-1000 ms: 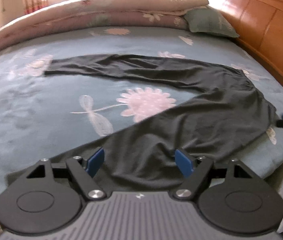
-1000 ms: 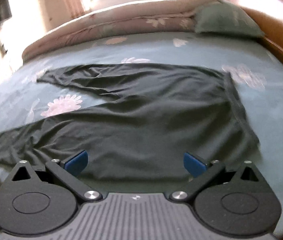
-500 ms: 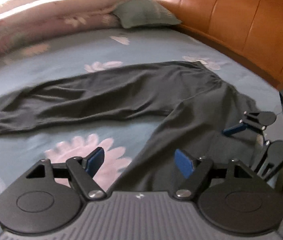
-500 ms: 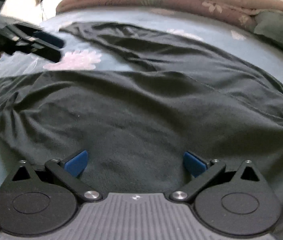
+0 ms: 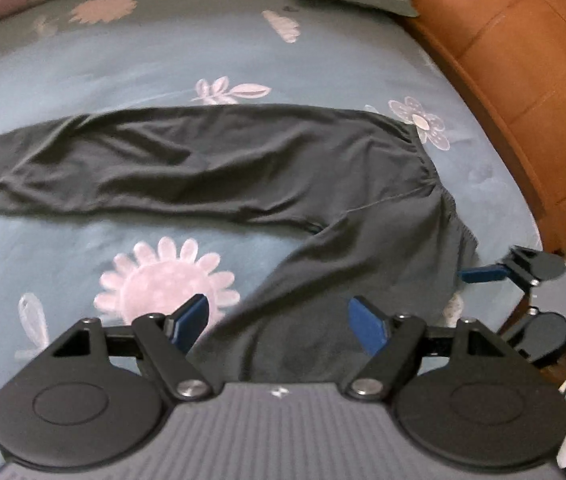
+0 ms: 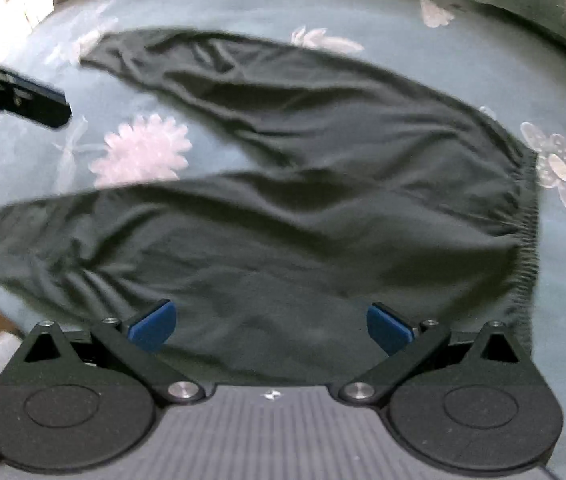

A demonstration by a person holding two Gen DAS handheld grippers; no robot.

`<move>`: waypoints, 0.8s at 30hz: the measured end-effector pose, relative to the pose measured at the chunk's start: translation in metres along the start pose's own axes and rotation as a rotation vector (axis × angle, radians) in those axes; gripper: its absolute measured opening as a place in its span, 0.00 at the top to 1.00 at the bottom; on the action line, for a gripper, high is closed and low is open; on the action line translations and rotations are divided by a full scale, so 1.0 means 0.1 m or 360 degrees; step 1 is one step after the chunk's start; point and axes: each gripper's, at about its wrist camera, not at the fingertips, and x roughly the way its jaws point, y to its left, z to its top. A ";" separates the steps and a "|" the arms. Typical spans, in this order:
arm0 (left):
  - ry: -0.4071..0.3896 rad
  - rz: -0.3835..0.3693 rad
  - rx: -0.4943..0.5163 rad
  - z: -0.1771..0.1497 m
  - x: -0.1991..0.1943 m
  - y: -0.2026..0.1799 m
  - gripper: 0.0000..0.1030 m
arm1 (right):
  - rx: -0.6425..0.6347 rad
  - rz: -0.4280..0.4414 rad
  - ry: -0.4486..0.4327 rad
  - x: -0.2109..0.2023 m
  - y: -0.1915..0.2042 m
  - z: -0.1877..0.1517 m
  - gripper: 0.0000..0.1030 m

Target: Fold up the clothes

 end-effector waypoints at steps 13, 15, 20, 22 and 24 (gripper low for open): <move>-0.0025 0.0163 -0.0247 0.25 -0.22 0.14 0.24 | 0.0092 0.0114 -0.0011 -0.06 -0.34 0.56 0.00; -0.0056 0.0210 -0.0212 0.31 -0.14 0.29 0.24 | 0.0124 0.0093 -0.0023 0.10 -0.36 0.73 0.00; -0.0113 0.0386 -0.0111 0.45 0.25 0.78 0.24 | 0.0139 0.0051 -0.0068 0.58 -0.28 1.14 0.00; -0.0137 0.0422 -0.0065 0.51 0.41 1.00 0.24 | 0.0127 0.0039 -0.0087 0.79 -0.18 1.27 0.00; -0.0180 0.0440 -0.0042 0.57 0.53 1.24 0.24 | 0.0134 0.0057 -0.0094 1.02 -0.08 1.39 0.00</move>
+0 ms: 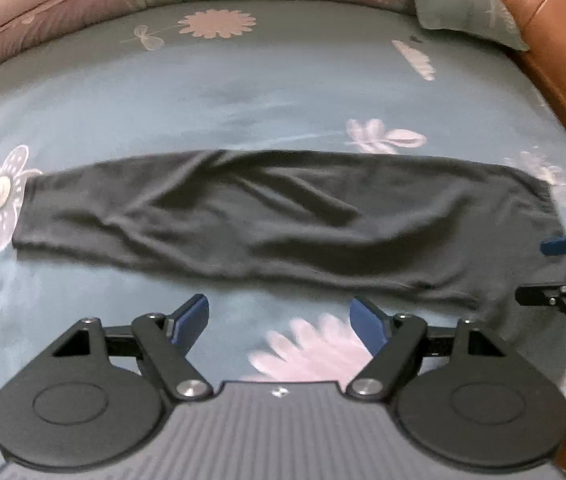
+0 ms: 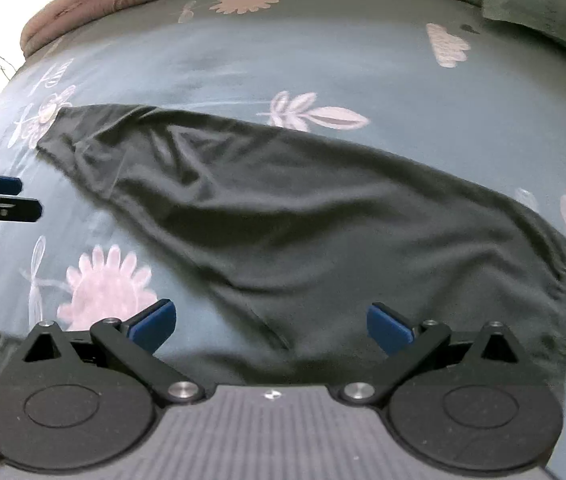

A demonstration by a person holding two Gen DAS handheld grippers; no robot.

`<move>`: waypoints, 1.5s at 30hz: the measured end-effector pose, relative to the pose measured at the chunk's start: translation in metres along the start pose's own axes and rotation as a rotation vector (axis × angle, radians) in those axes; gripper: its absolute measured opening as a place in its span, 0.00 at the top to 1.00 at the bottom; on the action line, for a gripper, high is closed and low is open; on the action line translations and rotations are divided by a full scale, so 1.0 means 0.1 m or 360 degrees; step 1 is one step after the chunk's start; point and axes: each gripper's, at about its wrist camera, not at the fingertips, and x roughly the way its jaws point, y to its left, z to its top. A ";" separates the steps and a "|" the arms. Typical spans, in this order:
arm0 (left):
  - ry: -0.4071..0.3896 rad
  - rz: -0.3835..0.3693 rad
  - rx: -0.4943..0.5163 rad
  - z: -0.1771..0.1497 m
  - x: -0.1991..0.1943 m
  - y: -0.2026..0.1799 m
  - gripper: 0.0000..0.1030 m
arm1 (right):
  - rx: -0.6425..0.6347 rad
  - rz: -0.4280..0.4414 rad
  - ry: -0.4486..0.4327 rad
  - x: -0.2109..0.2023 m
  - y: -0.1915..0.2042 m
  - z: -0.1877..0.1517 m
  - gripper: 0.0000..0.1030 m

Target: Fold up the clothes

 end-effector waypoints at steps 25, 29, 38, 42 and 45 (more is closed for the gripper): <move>-0.0213 0.0015 0.0011 -0.05 0.68 1.26 0.25 | -0.0184 0.0097 -0.0185 1.13 1.29 0.22 0.00; -0.0379 -0.0186 0.0077 0.25 0.66 1.02 0.24 | -0.0371 0.0084 -0.0284 1.24 1.43 0.49 0.00; -0.0115 -0.0391 0.0017 0.05 0.97 0.79 0.22 | -0.0150 0.0259 -0.0074 1.32 1.37 0.26 0.00; -0.0167 -0.0457 0.0022 0.31 0.87 0.80 0.22 | -0.0235 0.0232 -0.0134 1.17 1.28 0.36 0.00; -0.0244 -0.0521 0.0087 0.60 0.93 0.70 0.22 | -0.0303 0.0070 -0.0264 1.20 1.18 0.53 0.00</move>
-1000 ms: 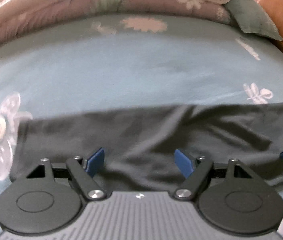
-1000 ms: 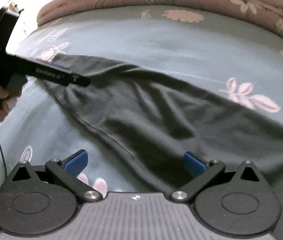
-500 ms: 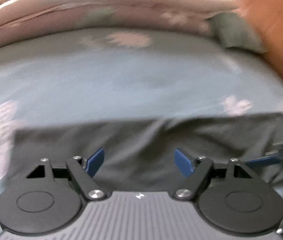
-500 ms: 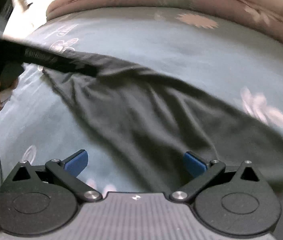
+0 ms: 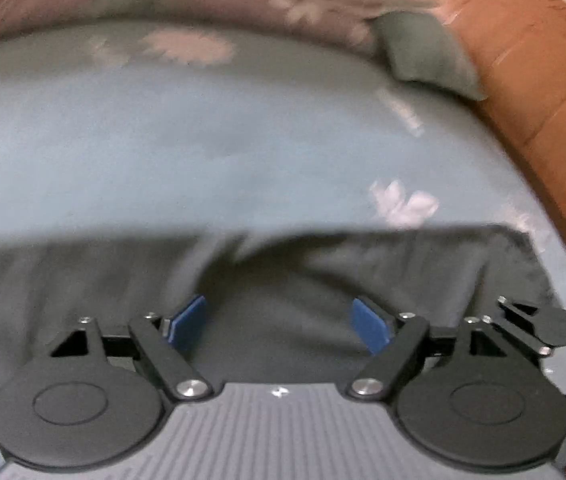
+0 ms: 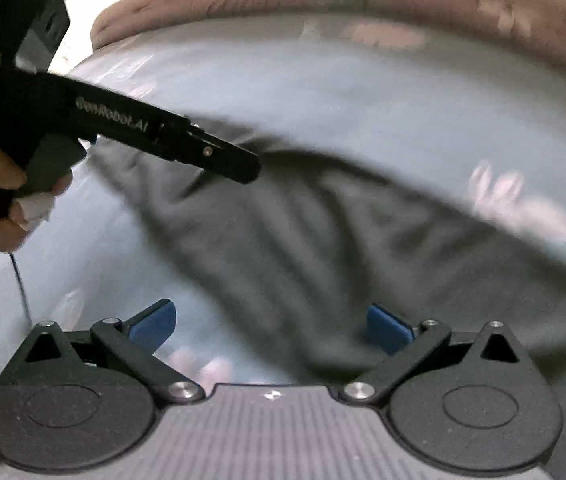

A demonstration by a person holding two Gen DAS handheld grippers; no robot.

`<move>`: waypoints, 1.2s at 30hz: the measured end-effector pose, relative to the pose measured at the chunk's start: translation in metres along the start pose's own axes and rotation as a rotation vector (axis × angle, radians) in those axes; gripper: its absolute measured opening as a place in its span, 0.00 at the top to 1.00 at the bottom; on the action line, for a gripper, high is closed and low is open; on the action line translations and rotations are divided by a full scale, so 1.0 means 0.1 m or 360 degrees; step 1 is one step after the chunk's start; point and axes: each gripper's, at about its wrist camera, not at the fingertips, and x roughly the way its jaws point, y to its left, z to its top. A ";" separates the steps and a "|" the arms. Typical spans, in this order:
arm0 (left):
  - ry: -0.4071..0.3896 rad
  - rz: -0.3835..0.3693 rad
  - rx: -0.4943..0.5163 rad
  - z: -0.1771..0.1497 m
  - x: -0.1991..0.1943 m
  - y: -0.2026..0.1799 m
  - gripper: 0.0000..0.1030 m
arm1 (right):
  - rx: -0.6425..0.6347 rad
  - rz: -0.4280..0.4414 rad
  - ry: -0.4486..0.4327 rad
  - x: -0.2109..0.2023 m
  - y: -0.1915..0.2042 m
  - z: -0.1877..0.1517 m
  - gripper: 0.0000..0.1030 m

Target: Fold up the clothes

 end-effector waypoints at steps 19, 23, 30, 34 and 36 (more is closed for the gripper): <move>0.0354 -0.0234 -0.0053 -0.17 0.49 -0.33 0.18 | -0.0029 -0.0108 0.0146 0.07 -0.10 -0.36 0.00; 0.0254 -0.0129 0.0055 -0.07 0.26 -0.27 0.18 | -0.0027 -0.0085 0.0136 0.05 -0.14 -0.37 0.00; -0.0100 0.0300 -0.0365 -0.09 -0.23 0.48 0.18 | -0.0019 -0.0107 0.0117 0.04 -0.11 -0.39 0.00; 0.0010 0.0607 -0.0256 -0.38 -0.23 0.76 0.18 | -0.0037 -0.0116 0.0113 0.04 -0.07 -0.40 0.00; 0.0042 0.0659 -0.0177 -0.44 -0.25 0.80 0.17 | -0.0035 -0.0109 0.0125 0.00 -0.07 -0.38 0.00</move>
